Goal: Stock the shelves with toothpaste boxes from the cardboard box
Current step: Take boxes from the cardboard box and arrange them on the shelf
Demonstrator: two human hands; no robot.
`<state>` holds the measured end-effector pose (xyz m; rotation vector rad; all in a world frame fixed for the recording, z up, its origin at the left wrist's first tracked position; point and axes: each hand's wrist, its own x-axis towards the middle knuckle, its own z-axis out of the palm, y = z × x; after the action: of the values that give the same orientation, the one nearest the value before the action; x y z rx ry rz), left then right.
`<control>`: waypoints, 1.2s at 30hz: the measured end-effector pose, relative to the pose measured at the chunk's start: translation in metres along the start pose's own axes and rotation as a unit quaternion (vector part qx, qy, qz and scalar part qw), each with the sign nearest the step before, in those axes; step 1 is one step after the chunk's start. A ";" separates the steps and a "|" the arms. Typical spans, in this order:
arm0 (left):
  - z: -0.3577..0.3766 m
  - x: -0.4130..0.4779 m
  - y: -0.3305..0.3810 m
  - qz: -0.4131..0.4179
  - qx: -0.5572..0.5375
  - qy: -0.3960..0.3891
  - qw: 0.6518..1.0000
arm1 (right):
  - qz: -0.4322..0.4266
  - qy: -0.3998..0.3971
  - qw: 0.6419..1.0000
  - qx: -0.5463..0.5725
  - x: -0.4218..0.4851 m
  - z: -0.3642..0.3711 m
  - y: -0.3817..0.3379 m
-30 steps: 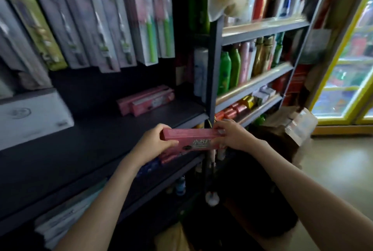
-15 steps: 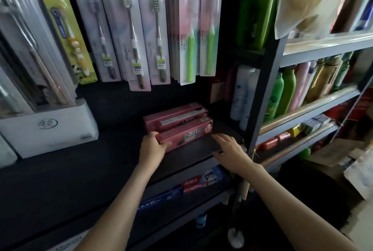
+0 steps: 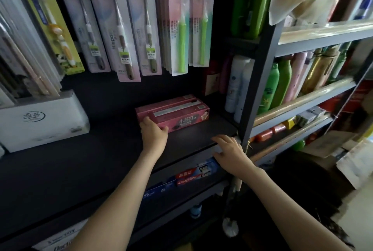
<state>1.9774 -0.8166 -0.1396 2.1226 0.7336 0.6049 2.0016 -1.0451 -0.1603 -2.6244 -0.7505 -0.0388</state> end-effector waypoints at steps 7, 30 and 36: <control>0.082 -0.186 0.005 0.315 -0.017 -0.125 0.941 | 0.080 0.075 0.991 0.073 -0.118 0.012 0.062; 0.386 -0.755 -0.395 0.277 0.333 -0.770 0.468 | 0.613 -0.165 0.728 0.258 -0.792 0.487 0.262; 0.451 -0.790 -0.455 0.263 0.263 -0.816 0.442 | 0.601 -0.153 0.757 0.205 -0.805 0.558 0.283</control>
<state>1.5596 -1.3512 -0.8967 2.1692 -1.0284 -1.6000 1.4116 -1.4477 -0.8876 -2.1993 0.8628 0.8208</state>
